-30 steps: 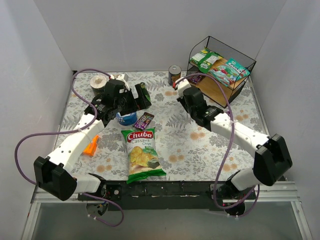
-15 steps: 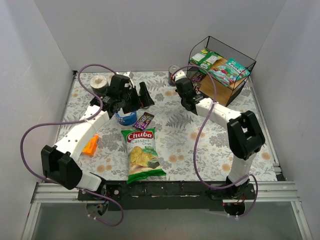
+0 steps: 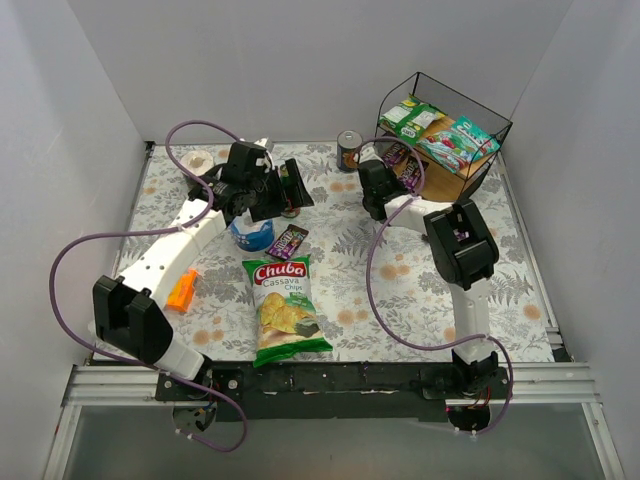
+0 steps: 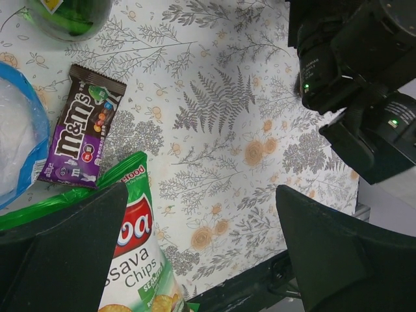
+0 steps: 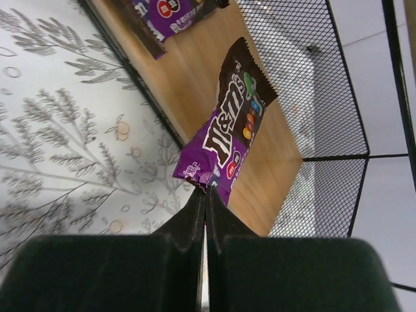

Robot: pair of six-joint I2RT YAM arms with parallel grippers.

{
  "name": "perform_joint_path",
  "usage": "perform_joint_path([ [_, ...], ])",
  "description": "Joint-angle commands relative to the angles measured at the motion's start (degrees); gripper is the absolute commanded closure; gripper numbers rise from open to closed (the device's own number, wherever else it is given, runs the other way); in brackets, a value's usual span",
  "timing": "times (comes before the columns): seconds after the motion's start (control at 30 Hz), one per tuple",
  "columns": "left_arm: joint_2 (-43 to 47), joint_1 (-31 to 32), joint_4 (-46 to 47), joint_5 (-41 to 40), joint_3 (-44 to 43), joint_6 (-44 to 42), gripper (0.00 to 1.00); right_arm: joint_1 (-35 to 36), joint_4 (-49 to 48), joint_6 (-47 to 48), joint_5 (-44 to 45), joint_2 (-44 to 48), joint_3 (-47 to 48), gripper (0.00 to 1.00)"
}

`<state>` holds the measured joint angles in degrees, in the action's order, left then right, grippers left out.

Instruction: Place and organize the candy bags onto the shelf

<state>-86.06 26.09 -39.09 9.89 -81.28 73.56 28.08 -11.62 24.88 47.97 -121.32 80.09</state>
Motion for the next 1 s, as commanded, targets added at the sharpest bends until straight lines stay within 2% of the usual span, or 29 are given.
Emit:
perform_joint_path([
  [0.0, 1.2, -0.1, -1.3, -0.2, -2.0, -1.2, 0.02, -1.1, -12.1, 7.4, 4.2, -2.3, 3.7, 0.99],
  [0.17, 2.9, -0.1, -1.2, -2.4, -1.6, -1.8, 0.02, -1.5, -17.1, 10.5, 5.8, -7.4, 7.1, 0.99],
  [0.47, 5.4, -0.1, -0.2, -3.8, -1.1, -2.6, 0.02, -2.9, -13.1, 9.2, 5.4, -14.2, 16.5, 0.99],
  [0.7, 5.5, -0.2, 0.6, -3.1, 0.2, -2.5, 0.02, -3.6, -10.6, 7.9, 4.4, -13.8, 16.1, 0.98],
  [0.97, 6.4, -0.1, 0.4, -3.0, 0.5, -2.7, 0.02, -3.6, -8.4, 11.8, 1.8, -15.4, 17.6, 0.94],
])
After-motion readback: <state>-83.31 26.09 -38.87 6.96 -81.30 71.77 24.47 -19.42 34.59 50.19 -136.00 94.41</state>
